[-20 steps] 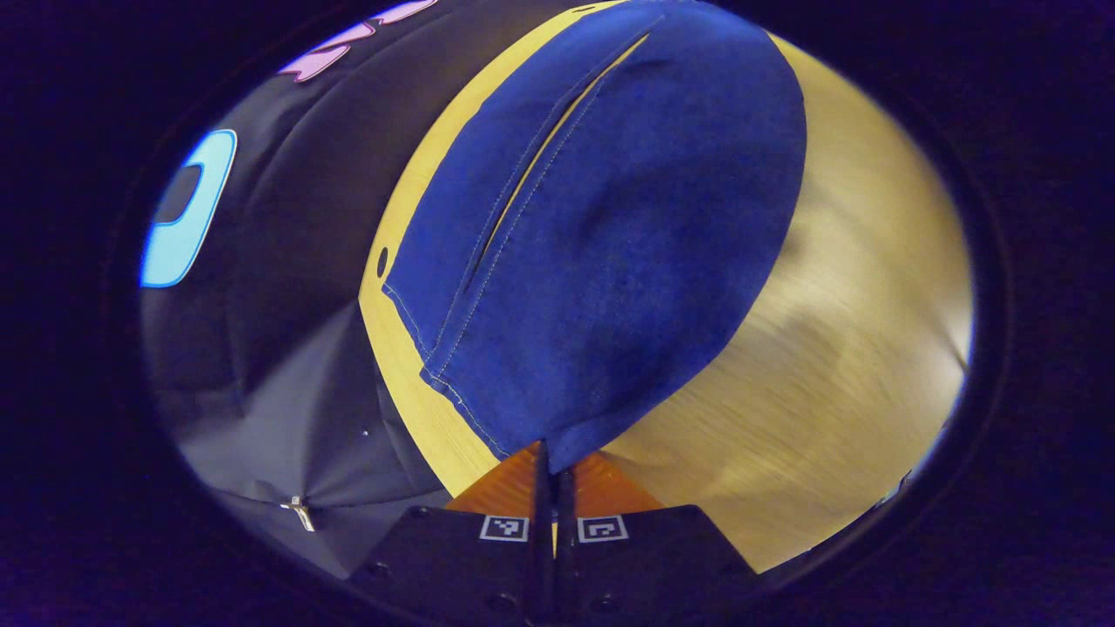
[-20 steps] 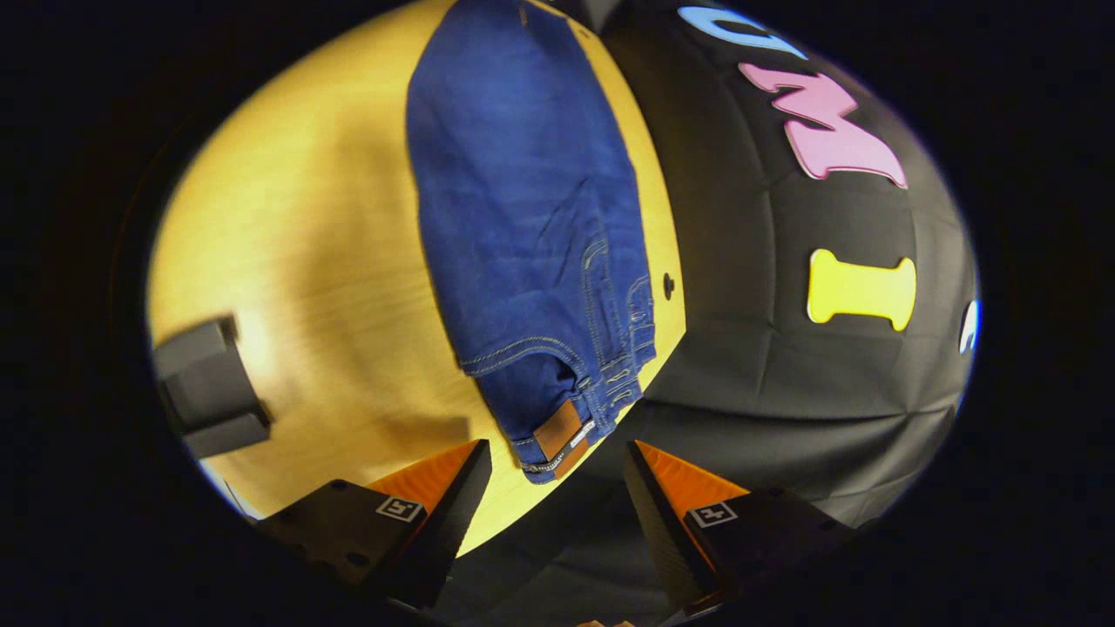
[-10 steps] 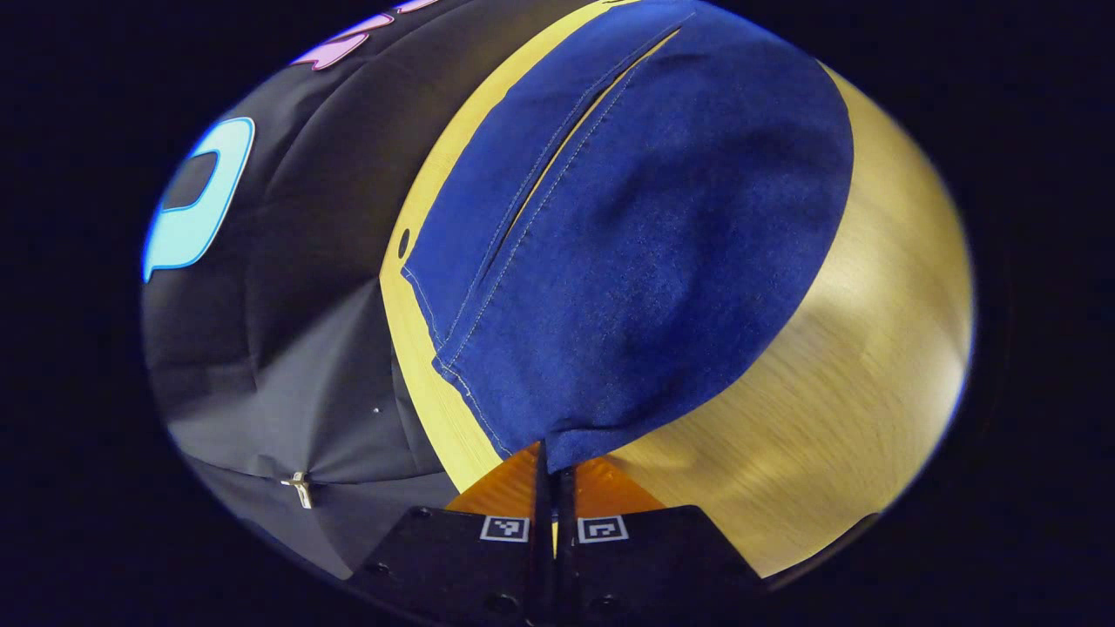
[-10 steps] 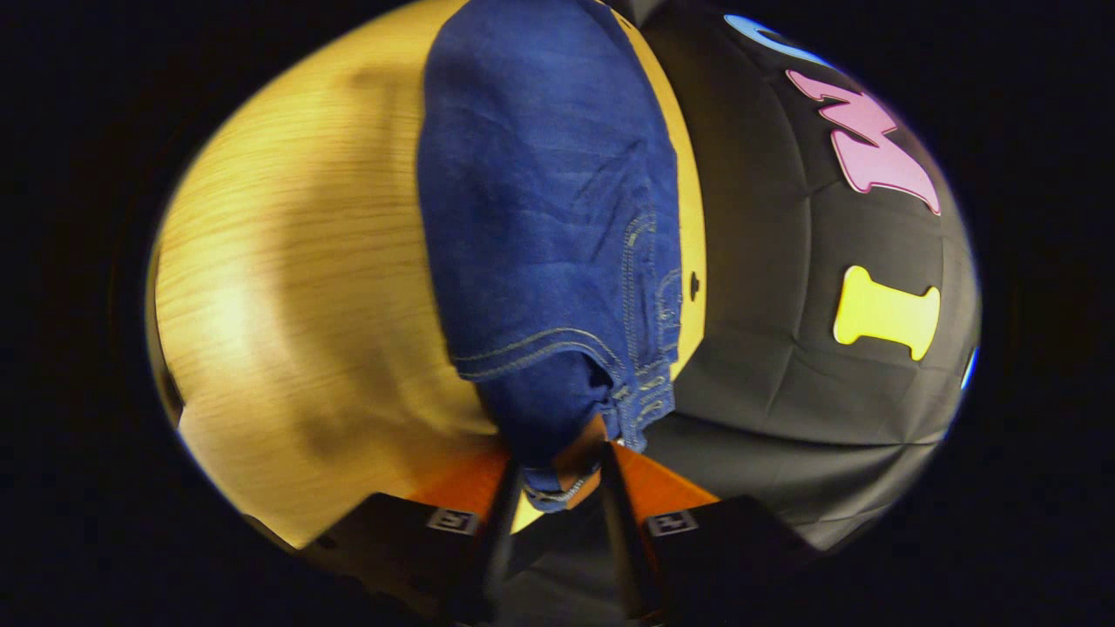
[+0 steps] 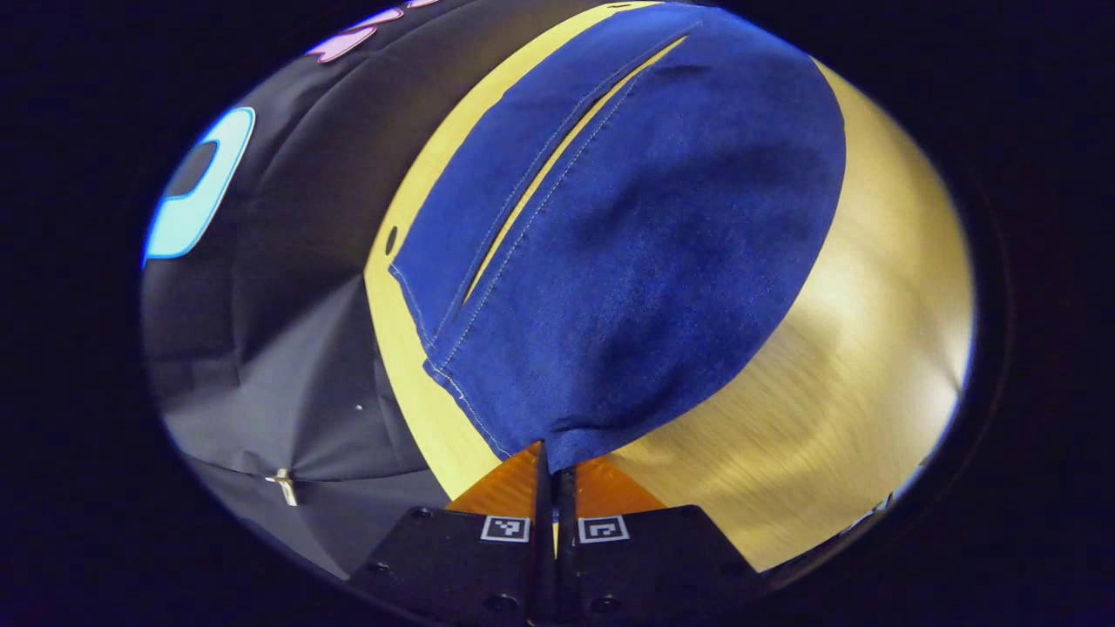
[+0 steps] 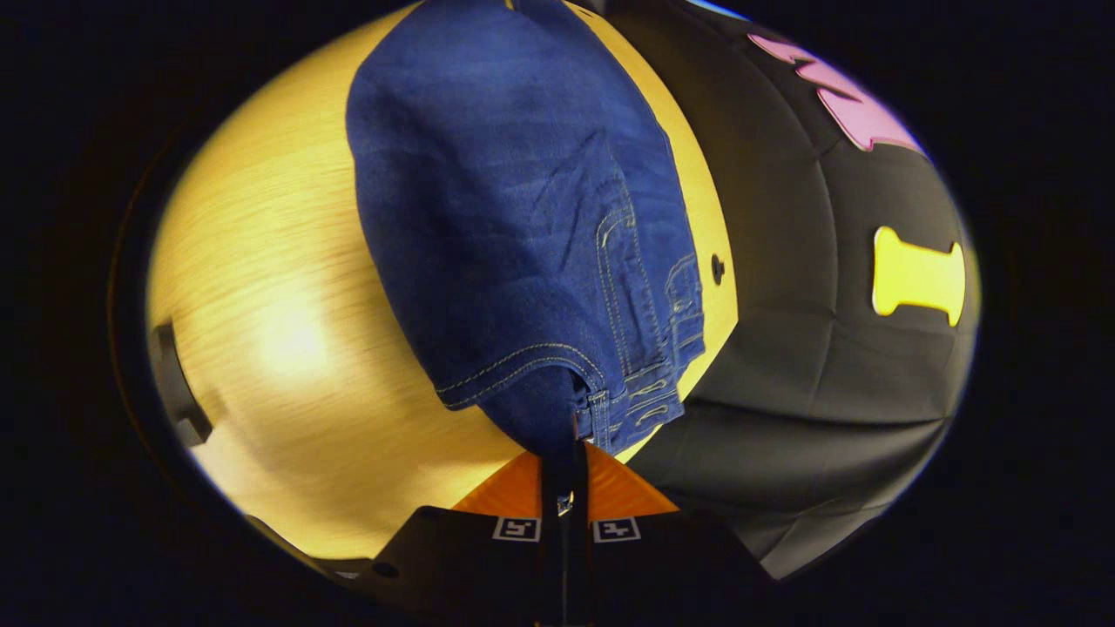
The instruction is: Grasp the waist and the cuffs of the jeans and fold them to make the two legs overlap; first hold the waist and fold one-third of the jeans toward the cuffs, then hold the cuffs and fold the remaining one-third in the same direction to finish folding.
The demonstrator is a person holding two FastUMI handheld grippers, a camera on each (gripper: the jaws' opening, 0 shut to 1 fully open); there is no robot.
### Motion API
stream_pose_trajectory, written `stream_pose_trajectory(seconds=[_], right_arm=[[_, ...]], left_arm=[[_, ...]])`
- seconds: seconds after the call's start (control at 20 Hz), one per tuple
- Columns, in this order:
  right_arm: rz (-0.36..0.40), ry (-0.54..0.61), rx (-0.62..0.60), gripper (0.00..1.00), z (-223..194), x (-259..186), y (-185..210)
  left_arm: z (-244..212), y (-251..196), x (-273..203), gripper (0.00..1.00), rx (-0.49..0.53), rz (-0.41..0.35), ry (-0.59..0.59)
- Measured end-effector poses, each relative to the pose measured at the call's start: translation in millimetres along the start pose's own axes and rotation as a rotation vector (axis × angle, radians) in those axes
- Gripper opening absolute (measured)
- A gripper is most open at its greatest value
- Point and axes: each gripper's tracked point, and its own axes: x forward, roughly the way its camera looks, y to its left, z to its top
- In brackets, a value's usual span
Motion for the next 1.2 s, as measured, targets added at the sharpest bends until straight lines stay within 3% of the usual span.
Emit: stream_pose_trajectory(seconds=[0.1,0.3,0.45,0.6,0.9,1.2], right_arm=[[0.023,-0.004,-0.03,0.06,-1,-9,-10],[0.038,-0.025,0.097,0.07,13,-25,-54],[0.034,-0.068,0.158,0.07,37,-26,-101],[0.018,-0.124,0.289,0.07,66,-23,-157],[0.003,-0.116,0.655,0.06,87,20,-242],[-0.013,0.024,1.037,0.07,67,73,-276]], left_arm=[[6,1,-3,0.06,-0.027,-0.077,-0.004],[17,7,-16,0.06,-0.039,-0.22,-0.031],[27,34,-32,0.06,0.015,-0.28,-0.057],[50,60,-41,0.06,-0.035,-0.343,-0.088],[118,137,-15,0.06,-0.147,-0.349,-0.132],[150,180,43,0.06,-0.445,-0.308,-0.104]])
